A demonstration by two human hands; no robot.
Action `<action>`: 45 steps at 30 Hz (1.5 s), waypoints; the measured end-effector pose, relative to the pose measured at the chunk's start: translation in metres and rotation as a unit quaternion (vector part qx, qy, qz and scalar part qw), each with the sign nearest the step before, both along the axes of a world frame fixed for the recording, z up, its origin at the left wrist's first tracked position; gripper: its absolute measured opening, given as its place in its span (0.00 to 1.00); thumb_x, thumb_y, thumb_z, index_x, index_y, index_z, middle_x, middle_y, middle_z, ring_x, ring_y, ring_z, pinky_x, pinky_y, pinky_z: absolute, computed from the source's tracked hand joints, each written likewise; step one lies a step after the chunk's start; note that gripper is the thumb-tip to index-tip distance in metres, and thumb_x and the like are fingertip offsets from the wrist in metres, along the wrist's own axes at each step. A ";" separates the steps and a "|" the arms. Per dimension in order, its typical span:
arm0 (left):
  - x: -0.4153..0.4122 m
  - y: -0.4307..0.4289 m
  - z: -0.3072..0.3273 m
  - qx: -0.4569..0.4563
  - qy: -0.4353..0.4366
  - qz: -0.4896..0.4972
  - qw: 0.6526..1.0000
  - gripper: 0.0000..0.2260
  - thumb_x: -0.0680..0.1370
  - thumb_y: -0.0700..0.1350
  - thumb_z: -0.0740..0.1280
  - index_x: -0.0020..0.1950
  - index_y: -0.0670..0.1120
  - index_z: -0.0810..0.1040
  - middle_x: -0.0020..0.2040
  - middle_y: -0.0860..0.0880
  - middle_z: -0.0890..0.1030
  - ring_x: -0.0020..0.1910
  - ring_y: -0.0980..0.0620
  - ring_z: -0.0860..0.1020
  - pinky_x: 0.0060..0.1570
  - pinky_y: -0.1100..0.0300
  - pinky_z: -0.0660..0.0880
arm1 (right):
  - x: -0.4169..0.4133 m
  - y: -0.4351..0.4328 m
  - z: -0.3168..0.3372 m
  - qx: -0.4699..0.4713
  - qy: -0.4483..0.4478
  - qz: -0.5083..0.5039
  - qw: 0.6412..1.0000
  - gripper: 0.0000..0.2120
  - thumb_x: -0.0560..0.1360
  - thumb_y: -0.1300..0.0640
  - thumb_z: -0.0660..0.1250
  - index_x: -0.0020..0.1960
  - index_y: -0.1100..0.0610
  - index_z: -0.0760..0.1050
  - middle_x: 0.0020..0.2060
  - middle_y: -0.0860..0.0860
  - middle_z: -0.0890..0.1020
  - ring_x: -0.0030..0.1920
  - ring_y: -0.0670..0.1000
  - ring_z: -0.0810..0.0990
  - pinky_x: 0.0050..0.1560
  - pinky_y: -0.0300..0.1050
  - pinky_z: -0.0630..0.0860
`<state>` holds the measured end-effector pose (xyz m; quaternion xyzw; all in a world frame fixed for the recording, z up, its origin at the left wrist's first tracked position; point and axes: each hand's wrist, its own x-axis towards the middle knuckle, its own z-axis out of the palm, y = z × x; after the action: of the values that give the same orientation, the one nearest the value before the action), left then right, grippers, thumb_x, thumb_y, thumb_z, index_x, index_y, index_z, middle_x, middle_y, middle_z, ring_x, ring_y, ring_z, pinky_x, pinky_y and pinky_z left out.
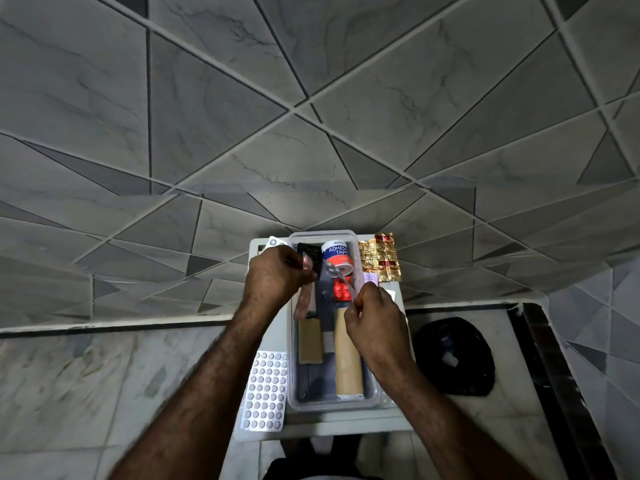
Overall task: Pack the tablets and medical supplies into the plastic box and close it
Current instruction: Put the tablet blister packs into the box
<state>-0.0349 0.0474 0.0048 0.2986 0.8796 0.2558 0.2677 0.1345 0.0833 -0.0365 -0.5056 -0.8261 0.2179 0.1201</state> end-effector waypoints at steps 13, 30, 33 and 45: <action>0.015 -0.004 -0.047 -0.029 0.064 -0.074 0.995 0.16 0.72 0.44 0.72 0.60 0.45 0.79 0.54 0.45 0.84 0.53 0.45 0.81 0.44 0.62 0.70 | 0.000 -0.018 -0.031 0.156 -0.180 0.177 0.955 0.16 0.53 0.59 0.77 0.40 0.51 0.80 0.30 0.50 0.81 0.30 0.53 0.81 0.37 0.47 0.77; -0.029 -0.072 -0.074 0.062 -0.004 0.101 0.993 0.10 0.73 0.47 0.73 0.52 0.47 0.82 0.47 0.48 0.84 0.45 0.50 0.81 0.48 0.59 0.73 | 0.060 0.048 -0.040 -0.164 0.097 -0.164 0.968 0.10 0.72 0.60 0.72 0.53 0.59 0.80 0.48 0.55 0.84 0.49 0.54 0.82 0.47 0.40 0.71; -0.029 -0.094 -0.087 -0.003 -0.030 0.083 0.996 0.13 0.72 0.52 0.74 0.51 0.47 0.82 0.47 0.49 0.84 0.48 0.50 0.81 0.50 0.56 0.76 | 0.068 0.047 -0.048 -0.215 0.064 -0.174 0.959 0.13 0.72 0.58 0.73 0.55 0.61 0.79 0.49 0.57 0.84 0.49 0.55 0.81 0.48 0.40 0.70; 0.015 -0.116 -0.100 -0.100 0.001 -0.004 0.995 0.24 0.65 0.54 0.78 0.56 0.47 0.76 0.53 0.46 0.78 0.46 0.51 0.75 0.43 0.60 0.68 | 0.039 0.031 -0.048 -0.159 -0.018 -0.105 0.981 0.13 0.68 0.49 0.71 0.49 0.55 0.79 0.48 0.55 0.83 0.50 0.57 0.81 0.50 0.47 0.77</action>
<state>-0.0203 -0.0683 -0.0949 0.2736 0.9001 0.1649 0.2963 0.1735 0.1144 -0.0849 -0.6060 -0.7253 0.3235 0.0451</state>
